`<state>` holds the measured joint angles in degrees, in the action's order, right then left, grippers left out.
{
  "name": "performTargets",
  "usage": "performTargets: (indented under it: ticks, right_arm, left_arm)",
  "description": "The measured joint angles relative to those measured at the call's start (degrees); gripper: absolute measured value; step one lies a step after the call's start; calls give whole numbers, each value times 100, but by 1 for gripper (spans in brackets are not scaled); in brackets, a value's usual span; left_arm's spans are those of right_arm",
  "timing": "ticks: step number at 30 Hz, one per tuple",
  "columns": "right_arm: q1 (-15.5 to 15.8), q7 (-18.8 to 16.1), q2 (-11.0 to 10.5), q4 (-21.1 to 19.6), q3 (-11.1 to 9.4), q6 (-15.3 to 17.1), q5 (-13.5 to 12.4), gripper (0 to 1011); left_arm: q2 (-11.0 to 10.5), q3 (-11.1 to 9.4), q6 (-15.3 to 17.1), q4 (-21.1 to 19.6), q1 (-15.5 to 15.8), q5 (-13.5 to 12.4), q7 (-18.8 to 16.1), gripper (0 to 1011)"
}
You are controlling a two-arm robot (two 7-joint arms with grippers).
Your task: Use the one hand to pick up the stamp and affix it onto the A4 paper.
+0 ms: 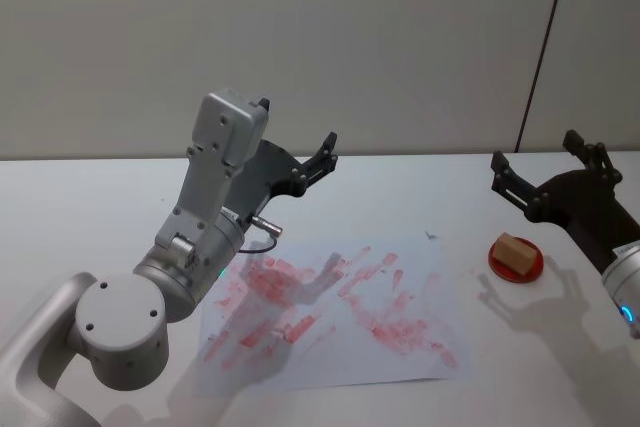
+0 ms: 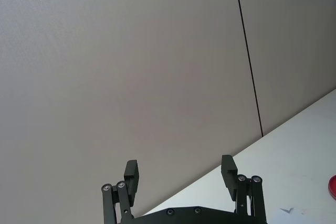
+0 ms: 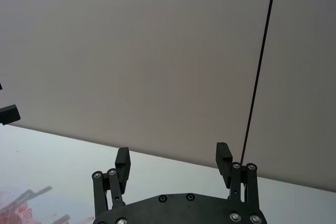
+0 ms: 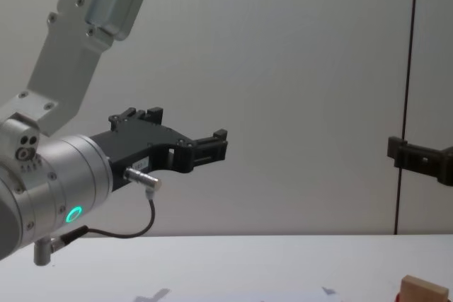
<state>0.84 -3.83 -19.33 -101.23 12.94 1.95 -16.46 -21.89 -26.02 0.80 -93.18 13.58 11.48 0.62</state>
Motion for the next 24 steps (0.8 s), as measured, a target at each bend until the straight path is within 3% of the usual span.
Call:
performTargets:
  ticks: [24]
  right_arm:
    - [5, -2, -3, 0, -4, 0, 0, 1001]
  left_arm:
    - [0, 0, 0, 0, 0, 0, 0, 1001]
